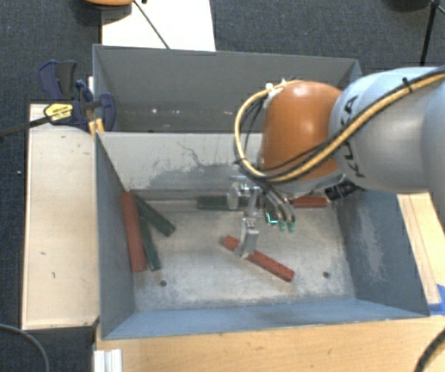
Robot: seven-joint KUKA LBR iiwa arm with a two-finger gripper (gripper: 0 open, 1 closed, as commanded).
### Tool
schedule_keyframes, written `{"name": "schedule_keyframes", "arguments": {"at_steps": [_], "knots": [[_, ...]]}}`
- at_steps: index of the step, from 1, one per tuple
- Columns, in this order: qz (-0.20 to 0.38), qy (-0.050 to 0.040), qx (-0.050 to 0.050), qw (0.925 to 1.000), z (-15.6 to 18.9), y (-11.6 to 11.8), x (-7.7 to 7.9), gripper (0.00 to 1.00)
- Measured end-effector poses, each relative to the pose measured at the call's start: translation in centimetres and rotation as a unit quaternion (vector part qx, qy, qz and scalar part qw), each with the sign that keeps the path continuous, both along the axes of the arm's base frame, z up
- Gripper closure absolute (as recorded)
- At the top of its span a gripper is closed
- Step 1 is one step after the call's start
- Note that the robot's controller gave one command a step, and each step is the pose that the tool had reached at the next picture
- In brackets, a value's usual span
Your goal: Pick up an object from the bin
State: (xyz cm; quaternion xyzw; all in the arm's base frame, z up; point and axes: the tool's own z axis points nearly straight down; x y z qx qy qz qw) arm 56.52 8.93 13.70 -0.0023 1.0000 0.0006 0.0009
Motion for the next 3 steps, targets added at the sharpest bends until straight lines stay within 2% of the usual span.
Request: {"name": "schedule_keyframes", "arguments": {"at_steps": [1, 2, 3], "knots": [[-0.030, -0.0042, 0.002, 0.9995, -1.7, -1.4, -0.6, 0.00], [-0.088, -0.0011, -0.001, 0.9961, -6.3, -3.1, 0.2, 0.00], [-0.091, -0.0001, 0.000, 0.9959, -5.8, -3.3, -3.7, 0.00]]}}
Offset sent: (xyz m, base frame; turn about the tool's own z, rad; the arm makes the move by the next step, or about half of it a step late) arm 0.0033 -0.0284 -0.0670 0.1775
